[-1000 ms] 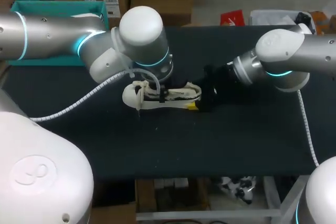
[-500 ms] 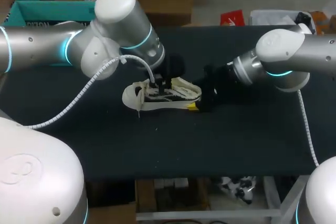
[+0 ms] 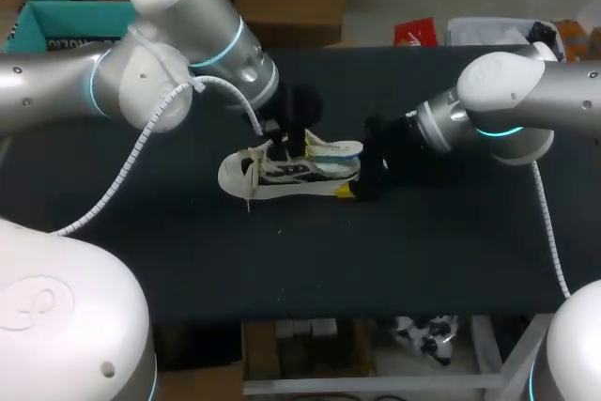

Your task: Open the shoe tongue, take the insole out of the shoe, put the insole back into the shoe, and pack the shoe into the shoebox

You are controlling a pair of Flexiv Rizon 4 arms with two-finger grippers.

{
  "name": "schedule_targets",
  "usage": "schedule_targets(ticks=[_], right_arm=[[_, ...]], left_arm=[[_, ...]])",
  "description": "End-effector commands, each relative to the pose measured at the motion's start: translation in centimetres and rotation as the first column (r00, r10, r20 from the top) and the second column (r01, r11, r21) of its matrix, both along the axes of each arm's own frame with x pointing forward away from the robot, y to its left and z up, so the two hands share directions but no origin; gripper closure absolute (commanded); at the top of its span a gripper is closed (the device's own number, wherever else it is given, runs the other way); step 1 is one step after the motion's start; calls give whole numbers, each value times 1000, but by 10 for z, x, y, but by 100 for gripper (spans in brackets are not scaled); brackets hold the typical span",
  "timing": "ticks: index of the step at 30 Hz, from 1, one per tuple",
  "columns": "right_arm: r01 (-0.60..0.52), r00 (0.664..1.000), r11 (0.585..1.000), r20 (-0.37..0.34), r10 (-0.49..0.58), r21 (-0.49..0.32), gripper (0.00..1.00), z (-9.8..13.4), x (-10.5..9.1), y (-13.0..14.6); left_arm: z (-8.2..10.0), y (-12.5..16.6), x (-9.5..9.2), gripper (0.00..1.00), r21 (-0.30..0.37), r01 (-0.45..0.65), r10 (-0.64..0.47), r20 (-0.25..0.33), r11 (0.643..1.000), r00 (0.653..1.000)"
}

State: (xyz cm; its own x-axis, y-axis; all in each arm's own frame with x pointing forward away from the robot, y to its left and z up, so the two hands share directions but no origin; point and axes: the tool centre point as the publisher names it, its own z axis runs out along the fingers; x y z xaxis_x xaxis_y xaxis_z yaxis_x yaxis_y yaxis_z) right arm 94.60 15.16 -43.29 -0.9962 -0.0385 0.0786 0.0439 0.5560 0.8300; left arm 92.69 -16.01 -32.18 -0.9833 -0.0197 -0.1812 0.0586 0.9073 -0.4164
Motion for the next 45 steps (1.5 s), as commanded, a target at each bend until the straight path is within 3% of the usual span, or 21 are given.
schedule_targets(ticks=[1, 11, 17, 23, 24, 26, 34, 39, 45], right_arm=[[-1, 1000, 1000, -2, 1, 1, 100, -9, 0, 2], [-1, 1000, 1000, -2, 1, 1, 100, -9, 0, 2], [-1, 1000, 1000, -2, 1, 1, 100, -9, 0, 2], [6, 1000, 1000, -4, -6, -27, 100, -3, -3, -8], [10, 1000, 999, -7, -10, -33, 74, -2, -3, -9], [14, 1000, 999, -9, -15, -49, 0, 2, -5, -16], [44, 998, 981, -29, -51, -191, 0, 30, -10, -47], [43, 999, 958, -13, -49, -284, 0, 56, -8, -56], [14, 1000, 904, 1, -16, -427, 0, 91, 1, -46]], left_arm=[[12, 8, -5, 100, -43, 14, -15, -26, 999, 1000], [56, 8, -19, 100, -219, 127, -160, -138, 967, 977], [96, 0, -29, 100, -347, 225, -299, -178, 910, 937], [127, -8, -43, 100, -442, 305, -413, -171, 844, 895], [130, -8, -44, 100, -450, 309, -419, -168, 838, 892], [139, -9, -48, 100, -485, 331, -458, -169, 810, 873], [165, 0, -62, 100, -579, 385, -558, -150, 719, 816], [169, 9, -69, 100, -588, 386, -564, -148, 711, 812], [165, 41, -68, 100, -603, 310, -501, -176, 735, 847]])
